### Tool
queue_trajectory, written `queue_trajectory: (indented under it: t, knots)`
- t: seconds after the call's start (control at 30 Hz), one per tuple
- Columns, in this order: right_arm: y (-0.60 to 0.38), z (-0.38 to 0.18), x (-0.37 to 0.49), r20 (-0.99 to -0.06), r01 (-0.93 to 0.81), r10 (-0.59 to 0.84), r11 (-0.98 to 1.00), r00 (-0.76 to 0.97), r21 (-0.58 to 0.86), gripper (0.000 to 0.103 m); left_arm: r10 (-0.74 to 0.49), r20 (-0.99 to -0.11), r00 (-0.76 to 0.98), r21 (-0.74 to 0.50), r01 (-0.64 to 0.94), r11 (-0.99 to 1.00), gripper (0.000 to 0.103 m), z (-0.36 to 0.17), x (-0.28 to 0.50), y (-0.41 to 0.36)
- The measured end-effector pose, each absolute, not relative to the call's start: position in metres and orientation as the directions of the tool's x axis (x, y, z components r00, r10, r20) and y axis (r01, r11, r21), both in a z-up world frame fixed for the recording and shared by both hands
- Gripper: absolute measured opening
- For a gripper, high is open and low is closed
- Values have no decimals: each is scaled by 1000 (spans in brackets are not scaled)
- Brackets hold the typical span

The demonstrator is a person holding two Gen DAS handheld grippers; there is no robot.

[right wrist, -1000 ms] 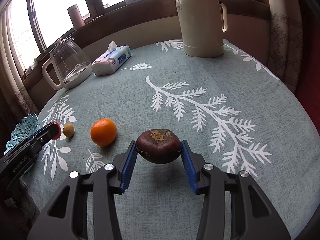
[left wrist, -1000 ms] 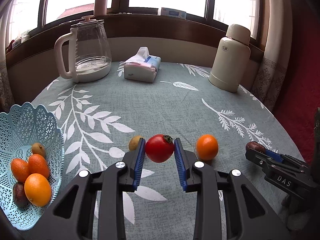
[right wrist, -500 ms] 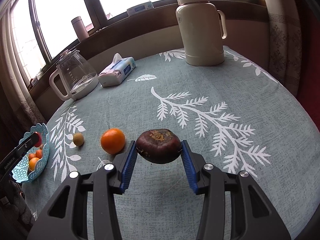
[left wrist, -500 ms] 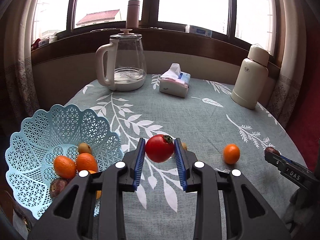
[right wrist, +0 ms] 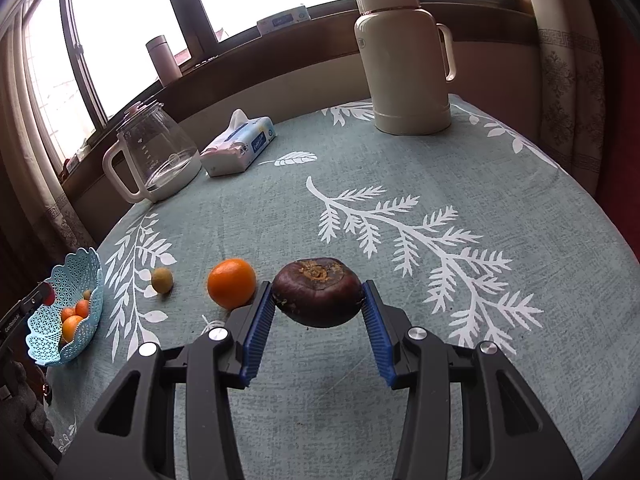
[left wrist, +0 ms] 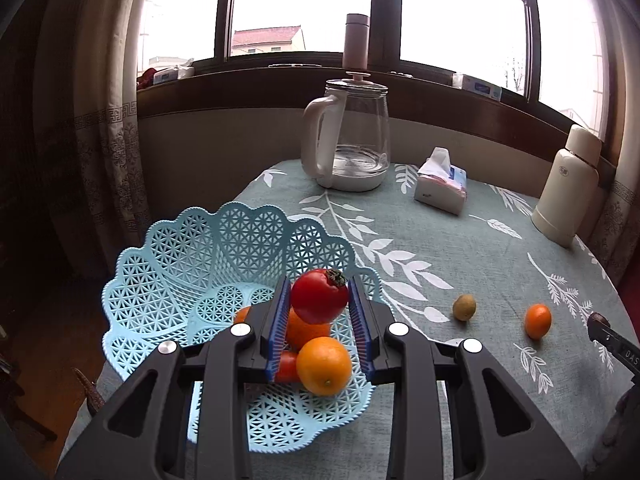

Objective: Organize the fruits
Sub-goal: 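Place the tomato in the blue basket and open the left tool, then carry the passion fruit into the blue basket and open the right tool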

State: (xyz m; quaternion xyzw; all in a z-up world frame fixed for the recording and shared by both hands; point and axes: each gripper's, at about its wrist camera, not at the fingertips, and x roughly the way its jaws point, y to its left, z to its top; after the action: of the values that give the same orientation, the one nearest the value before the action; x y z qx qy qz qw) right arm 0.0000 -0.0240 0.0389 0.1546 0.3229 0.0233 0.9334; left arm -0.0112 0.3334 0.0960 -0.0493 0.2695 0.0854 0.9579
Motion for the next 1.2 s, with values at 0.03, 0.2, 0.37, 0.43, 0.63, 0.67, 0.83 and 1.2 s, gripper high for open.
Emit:
queue_trajectory:
  t: [0.03, 0.2, 0.37, 0.43, 0.63, 0.67, 0.83, 1.2]
  knots:
    - [-24, 39, 0, -595, 57, 143, 951, 791, 304, 45, 147, -525, 839, -48, -201, 978, 30, 96, -12, 338]
    - [-24, 39, 0, -596, 57, 143, 951, 791, 303, 45, 185, -528, 829, -47, -246, 968, 30, 95, -18, 355]
    - [-24, 39, 0, -596, 56, 143, 951, 790, 303, 45, 216, -537, 816, -43, -282, 959, 30, 91, -23, 371]
    - [-24, 39, 0, -596, 57, 143, 951, 790, 302, 45, 226, -541, 810, -44, -296, 954, 30, 89, -25, 376]
    - [-25, 39, 0, -599, 61, 138, 952, 789, 300, 45, 244, -544, 803, -56, -325, 944, 35, 88, -27, 390]
    - [-25, 39, 0, -599, 61, 138, 952, 789, 300, 45, 253, -541, 802, -55, -334, 941, 46, 89, -28, 392]
    - [-26, 38, 1, -599, 63, 137, 952, 789, 300, 45, 291, -514, 807, -60, -372, 927, 65, 93, -35, 399]
    - [-26, 37, 2, -601, 70, 129, 953, 789, 295, 45, 217, -553, 805, -47, -290, 956, 88, 89, -35, 388]
